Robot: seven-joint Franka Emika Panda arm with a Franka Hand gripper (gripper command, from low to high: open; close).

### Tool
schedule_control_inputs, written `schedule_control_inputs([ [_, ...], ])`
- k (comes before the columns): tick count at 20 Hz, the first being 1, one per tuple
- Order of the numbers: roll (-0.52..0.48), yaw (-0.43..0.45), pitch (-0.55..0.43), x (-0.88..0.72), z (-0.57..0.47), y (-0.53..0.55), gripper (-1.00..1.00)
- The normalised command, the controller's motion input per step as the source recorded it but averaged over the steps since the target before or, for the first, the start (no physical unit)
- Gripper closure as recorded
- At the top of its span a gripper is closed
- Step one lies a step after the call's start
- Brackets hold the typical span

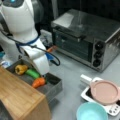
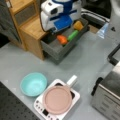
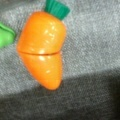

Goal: Open the drawer. Pick up the carrot. Put the carrots in the drawer.

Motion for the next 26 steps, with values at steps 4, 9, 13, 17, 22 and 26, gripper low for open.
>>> schedule_control_inputs([
  [4, 0.115, -0.641, -0.324, -0.27, -0.33, 0.51, -1.00],
  [9, 0.070, -0.616, -0.317, -0.24, -0.34, 0.42, -1.00],
  [13, 0.074, -0.519, -0.135, -0.20, -0.18, 0.33, -1.00],
  [17, 0.102, -0.562, -0.025, -0.20, 0.00, 0.30, -1.00],
  [22, 0.150, -0.540, 0.084, -0.21, 0.12, 0.22, -1.00],
  [26, 0.126, -0.380, 0.105, -0.17, 0.06, 0.18, -1.00],
])
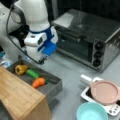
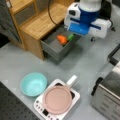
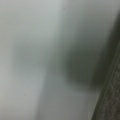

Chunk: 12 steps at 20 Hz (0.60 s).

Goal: Open the drawer. Pick up the carrot. Put the carrots in the drawer.

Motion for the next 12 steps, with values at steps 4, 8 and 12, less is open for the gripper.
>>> schedule_control_inputs([
  [4, 0.176, -0.260, -0.003, -0.07, -0.12, 0.19, -1.00],
  [8, 0.234, -0.228, -0.093, -0.03, -0.21, 0.23, -1.00],
  [12, 0.151, -0.203, -0.168, -0.07, -0.26, 0.23, -1.00],
])
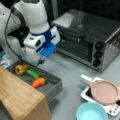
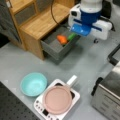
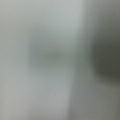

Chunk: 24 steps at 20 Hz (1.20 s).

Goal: Open the drawer. Pick up the carrot. Put the carrots in the drawer.

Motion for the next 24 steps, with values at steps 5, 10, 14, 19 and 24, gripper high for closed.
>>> schedule_control_inputs([
  [5, 0.042, -0.188, -0.140, -0.10, -0.21, 0.21, -1.00],
  [10, -0.013, -0.178, -0.119, -0.08, -0.15, 0.20, -1.00],
  [14, -0.054, -0.162, -0.119, -0.07, -0.17, 0.18, -1.00],
  [19, -0.061, -0.117, -0.120, -0.06, -0.22, 0.12, -1.00],
  [24, -0.053, -0.073, -0.097, -0.04, -0.17, -0.01, -1.00],
])
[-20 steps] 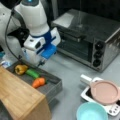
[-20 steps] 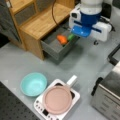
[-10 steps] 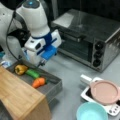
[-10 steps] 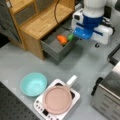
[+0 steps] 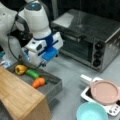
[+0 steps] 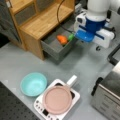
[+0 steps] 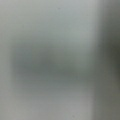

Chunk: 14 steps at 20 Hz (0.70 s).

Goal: Open the drawer. Pick up the carrot. Put the carrots in the drawer.

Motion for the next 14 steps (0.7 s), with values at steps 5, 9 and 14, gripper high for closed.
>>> schedule_control_inputs([
  [5, -0.063, -0.058, -0.075, -0.02, -0.09, -0.06, -1.00],
  [9, -0.092, -0.048, -0.059, -0.03, -0.08, -0.07, -1.00],
  [14, -0.117, -0.035, -0.047, -0.04, -0.08, -0.07, -1.00],
])
